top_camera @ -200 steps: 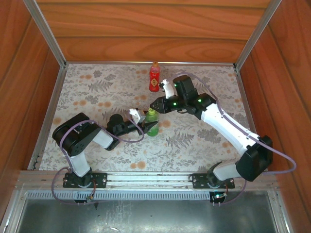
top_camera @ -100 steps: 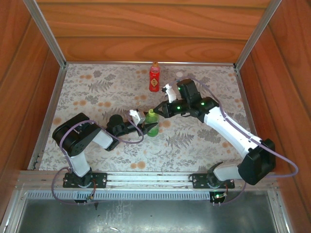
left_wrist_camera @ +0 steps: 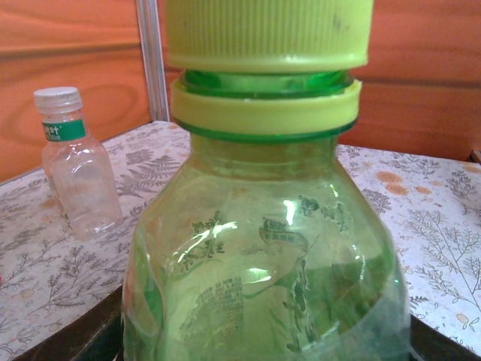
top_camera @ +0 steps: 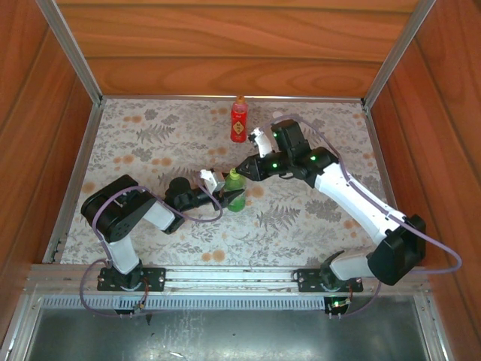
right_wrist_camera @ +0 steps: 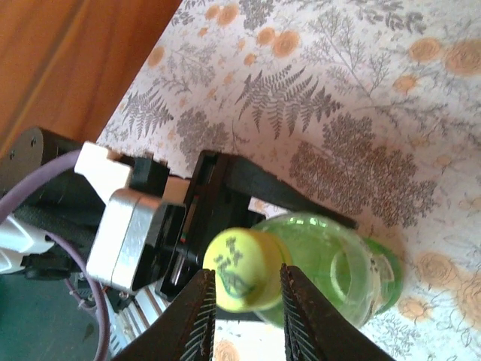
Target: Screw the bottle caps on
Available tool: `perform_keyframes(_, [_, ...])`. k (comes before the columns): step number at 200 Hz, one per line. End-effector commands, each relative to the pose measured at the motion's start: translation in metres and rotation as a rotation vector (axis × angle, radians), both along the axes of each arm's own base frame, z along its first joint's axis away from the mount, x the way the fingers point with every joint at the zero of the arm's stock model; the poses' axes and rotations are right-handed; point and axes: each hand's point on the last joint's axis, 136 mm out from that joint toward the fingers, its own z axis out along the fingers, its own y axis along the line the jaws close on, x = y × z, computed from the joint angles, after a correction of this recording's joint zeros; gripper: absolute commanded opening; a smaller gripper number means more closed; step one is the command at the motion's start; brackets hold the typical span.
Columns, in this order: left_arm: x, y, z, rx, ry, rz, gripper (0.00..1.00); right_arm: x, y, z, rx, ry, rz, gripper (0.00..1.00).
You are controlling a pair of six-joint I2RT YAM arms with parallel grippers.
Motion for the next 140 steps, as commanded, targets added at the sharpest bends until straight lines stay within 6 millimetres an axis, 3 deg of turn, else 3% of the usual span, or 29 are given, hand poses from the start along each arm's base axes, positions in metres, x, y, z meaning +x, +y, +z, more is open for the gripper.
perform_keyframes(1, [0.000, 0.001, -0.015, 0.031, 0.064, -0.008, 0.58, 0.007, 0.004, -0.002, -0.015, -0.001, 0.017, 0.30])
perform_keyframes(50, [0.001, 0.003, -0.014, 0.029, 0.064, 0.007, 0.58, -0.006, 0.003, -0.010, -0.030, 0.046, 0.068, 0.22])
perform_keyframes(103, [0.006, 0.003, -0.010, 0.019, 0.066, 0.027, 0.58, -0.046, -0.005, -0.017, 0.020, 0.139, 0.136, 0.15])
perform_keyframes(124, [0.007, 0.003, -0.008, 0.022, 0.051, 0.027, 0.58, -0.054, -0.015, -0.020, -0.002, 0.118, 0.134, 0.19])
perform_keyframes(140, [0.007, 0.004, -0.009, 0.035, 0.032, 0.036, 0.58, -0.054, -0.025, -0.015, -0.029, 0.043, 0.120, 0.32])
